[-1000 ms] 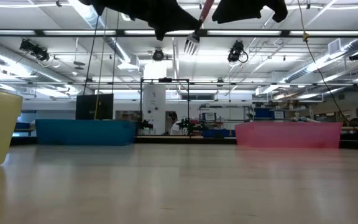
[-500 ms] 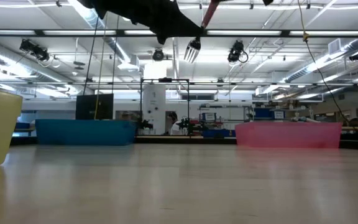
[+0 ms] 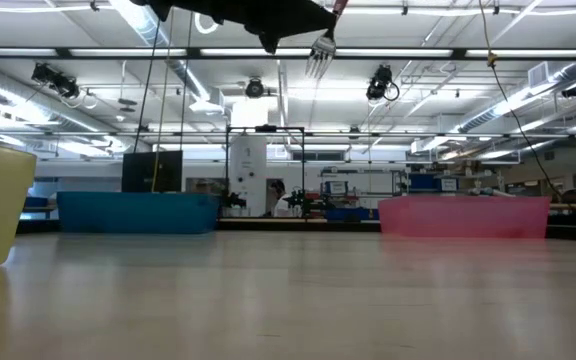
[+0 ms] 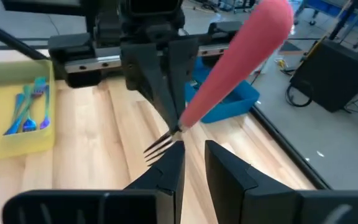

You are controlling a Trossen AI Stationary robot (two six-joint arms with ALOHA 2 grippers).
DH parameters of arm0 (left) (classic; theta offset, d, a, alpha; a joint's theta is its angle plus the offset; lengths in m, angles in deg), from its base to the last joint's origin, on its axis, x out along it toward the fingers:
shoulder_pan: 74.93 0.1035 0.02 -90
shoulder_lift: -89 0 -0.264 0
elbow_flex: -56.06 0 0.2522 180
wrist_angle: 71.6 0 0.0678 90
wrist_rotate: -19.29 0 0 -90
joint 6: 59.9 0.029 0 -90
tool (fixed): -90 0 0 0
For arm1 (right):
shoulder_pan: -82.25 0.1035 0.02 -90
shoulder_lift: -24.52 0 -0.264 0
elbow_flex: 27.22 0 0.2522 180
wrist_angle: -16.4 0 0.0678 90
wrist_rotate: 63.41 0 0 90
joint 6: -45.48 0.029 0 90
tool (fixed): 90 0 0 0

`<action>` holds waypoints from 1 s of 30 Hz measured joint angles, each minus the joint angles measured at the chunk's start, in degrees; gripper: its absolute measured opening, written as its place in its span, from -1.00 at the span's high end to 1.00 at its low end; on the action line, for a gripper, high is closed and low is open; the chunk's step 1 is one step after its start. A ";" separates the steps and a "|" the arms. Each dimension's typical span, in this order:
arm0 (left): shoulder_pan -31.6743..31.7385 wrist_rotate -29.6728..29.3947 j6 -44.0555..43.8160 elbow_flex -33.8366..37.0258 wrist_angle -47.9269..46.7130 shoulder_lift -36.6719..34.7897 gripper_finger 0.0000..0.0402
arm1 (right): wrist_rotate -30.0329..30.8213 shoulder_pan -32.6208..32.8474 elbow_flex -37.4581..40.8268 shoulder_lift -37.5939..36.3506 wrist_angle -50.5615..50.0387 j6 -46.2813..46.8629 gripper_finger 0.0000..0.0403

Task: Sort silverware by color (type)
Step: Put the pink fork into the pink bin

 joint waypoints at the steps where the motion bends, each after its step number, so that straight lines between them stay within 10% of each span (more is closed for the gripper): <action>1: -0.34 0.00 0.02 0.00 0.24 0.07 1.00 | -0.41 0.00 0.00 -0.10 0.01 -0.03 0.65; 30: -2.76 1.33 -0.15 0.00 2.40 0.09 1.00 | -12.96 -7.23 0.00 3.90 8.04 -4.82 0.31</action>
